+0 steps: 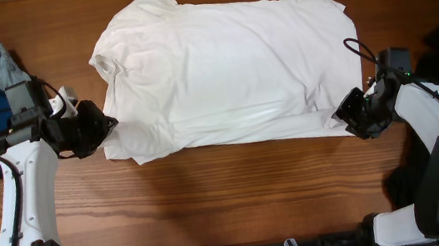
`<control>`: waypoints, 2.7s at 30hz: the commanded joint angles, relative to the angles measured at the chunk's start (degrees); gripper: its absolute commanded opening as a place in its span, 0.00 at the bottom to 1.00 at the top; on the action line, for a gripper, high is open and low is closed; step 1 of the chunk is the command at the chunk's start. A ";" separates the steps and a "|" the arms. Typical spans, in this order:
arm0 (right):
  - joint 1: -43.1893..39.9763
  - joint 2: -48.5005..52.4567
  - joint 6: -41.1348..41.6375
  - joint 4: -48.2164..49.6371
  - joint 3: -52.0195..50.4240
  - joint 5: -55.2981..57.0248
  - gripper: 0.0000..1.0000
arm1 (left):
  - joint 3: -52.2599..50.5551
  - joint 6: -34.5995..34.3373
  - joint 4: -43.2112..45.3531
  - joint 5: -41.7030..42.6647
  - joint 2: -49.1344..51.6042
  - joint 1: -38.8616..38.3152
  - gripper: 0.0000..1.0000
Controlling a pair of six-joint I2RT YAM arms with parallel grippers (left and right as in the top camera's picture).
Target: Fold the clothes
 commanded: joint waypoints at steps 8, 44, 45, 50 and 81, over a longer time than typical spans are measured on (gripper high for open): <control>0.20 0.63 1.90 0.76 -0.48 -0.98 0.40 | -0.48 -0.11 -0.07 -0.09 0.22 -0.17 0.04; 3.74 0.63 9.38 1.20 -0.50 8.28 0.27 | -0.48 -0.11 -1.14 -0.07 0.22 -0.17 0.04; 3.74 0.63 9.40 1.14 -0.50 8.28 0.28 | -0.48 -0.11 -1.16 -0.07 0.22 -0.17 0.04; 3.74 1.01 9.42 1.27 -0.50 8.31 0.28 | -0.48 -0.11 -1.14 -0.09 0.22 -0.17 0.04; 0.44 -3.13 3.06 6.21 11.32 13.22 0.04 | -0.48 -5.05 14.45 -4.37 0.24 -0.11 0.04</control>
